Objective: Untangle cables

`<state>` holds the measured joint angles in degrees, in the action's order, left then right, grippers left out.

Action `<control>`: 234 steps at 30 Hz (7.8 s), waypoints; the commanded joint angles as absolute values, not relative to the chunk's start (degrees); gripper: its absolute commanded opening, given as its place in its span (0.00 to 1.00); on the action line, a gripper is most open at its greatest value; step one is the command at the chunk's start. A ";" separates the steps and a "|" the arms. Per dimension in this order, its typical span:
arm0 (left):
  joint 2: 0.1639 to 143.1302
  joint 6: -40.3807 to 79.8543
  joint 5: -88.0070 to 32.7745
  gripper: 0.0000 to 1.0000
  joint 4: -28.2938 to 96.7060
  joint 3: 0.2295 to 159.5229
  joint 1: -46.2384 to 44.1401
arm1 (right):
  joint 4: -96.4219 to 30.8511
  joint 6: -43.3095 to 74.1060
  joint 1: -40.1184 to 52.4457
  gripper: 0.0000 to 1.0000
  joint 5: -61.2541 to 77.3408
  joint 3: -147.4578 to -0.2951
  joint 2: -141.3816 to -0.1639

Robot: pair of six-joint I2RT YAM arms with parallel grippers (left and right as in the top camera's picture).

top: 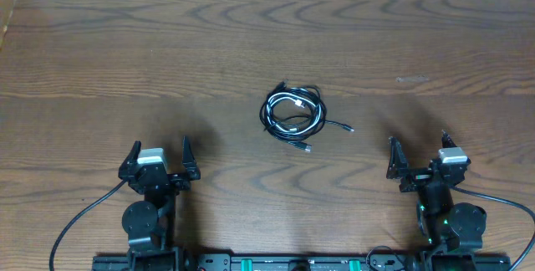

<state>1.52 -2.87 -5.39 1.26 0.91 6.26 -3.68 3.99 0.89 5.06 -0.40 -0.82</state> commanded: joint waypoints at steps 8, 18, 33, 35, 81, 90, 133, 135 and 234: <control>1.78 -3.40 -5.32 0.98 3.64 0.23 6.07 | -3.97 3.55 1.34 0.99 4.64 -0.32 -0.38; 1.78 -3.40 -5.34 0.98 3.64 0.23 6.07 | -3.97 3.55 1.34 0.99 4.62 -0.32 -0.38; 1.78 -3.40 -5.32 0.98 3.64 0.23 6.07 | -3.97 3.55 1.32 0.99 4.64 -0.32 -0.38; 1.80 -3.40 -5.32 0.98 3.64 0.23 6.07 | -3.97 3.55 1.34 0.99 4.64 -0.32 -0.38; 1.78 -3.40 -5.32 0.98 3.64 0.23 6.07 | -3.97 3.55 1.34 0.99 4.64 -0.32 -0.38; 1.78 -3.40 -5.32 0.98 3.64 0.23 6.07 | -3.97 3.55 1.34 0.99 4.64 -0.32 -0.38; 1.78 -3.40 -5.32 0.98 3.64 0.23 6.07 | -3.97 3.55 1.32 0.99 4.64 -0.32 -0.38; 1.80 -3.40 -5.32 0.98 3.62 0.23 6.07 | -3.97 3.57 1.34 0.99 4.64 -0.32 -0.38; 72.64 0.49 -26.57 0.98 45.06 73.84 -8.54 | -42.59 -0.10 -2.13 0.99 24.60 -69.19 -68.58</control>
<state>70.30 1.28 -25.67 44.88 72.62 -6.44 -41.98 2.26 -0.58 22.41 -66.15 -65.60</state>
